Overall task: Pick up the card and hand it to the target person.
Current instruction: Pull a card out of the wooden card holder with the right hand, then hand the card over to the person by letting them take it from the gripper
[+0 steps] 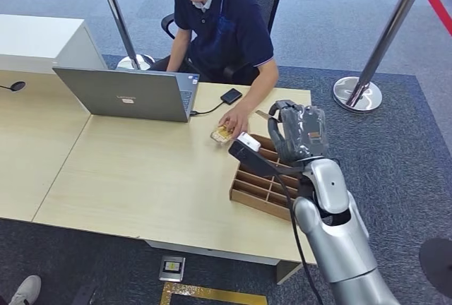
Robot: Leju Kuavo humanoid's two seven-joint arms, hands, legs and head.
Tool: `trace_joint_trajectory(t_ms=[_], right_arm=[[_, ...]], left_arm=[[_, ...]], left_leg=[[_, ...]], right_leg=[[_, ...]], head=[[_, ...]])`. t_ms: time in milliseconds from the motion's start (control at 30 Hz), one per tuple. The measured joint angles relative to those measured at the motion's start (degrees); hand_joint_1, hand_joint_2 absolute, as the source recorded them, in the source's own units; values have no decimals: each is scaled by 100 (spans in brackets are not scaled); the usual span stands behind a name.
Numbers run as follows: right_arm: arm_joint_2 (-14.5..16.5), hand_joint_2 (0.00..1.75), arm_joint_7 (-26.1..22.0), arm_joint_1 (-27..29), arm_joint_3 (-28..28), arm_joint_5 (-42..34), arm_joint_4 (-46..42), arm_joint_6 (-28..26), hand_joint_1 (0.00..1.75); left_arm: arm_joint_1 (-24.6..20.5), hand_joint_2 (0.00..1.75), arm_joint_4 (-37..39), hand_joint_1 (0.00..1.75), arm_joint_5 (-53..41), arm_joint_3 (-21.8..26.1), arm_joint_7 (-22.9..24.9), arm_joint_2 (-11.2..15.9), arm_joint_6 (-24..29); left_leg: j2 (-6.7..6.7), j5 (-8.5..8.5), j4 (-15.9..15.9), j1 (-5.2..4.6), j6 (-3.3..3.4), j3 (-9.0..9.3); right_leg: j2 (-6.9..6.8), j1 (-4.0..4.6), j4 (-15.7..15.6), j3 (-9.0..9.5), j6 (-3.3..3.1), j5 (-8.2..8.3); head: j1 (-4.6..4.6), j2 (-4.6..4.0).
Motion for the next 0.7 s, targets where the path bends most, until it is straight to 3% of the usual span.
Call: trace_joint_trajectory(t_ms=[133, 333, 533, 700], right_arm=[[-71, 175, -76, -4, 79, -112, -493, 75, 175], [-4, 175, -143, -169, 171, -241, -452, 56, 175], [183, 175, -151, -419, 245, -259, 26, 21, 175], [350, 175, -151, -644, 317, -24, 660, -339, 175]], left_arm=[[-6, 0, 0, 0, -14, -2, -29, 0, -16], [-24, 0, 0, 0, -37, -2, -46, -1, -62], [-37, 0, 3, 0, -96, -3, -49, -4, -84], [-58, 0, 12, 0, -209, -13, -7, -12, -108]], left_leg=[[0, 0, 0, 0, 0, 1], [0, 2, 0, 0, 1, 1], [1, 1, 0, 0, 1, 0], [0, 2, 0, 0, 1, -1]], right_leg=[[0, 0, 1, 1, 0, 0], [0, 0, 2, 3, 0, 0], [0, 0, 2, 3, 0, 0], [0, 0, 2, 3, 0, 0]], head=[[-1, 0], [0, 0], [0, 0], [0, 0]])
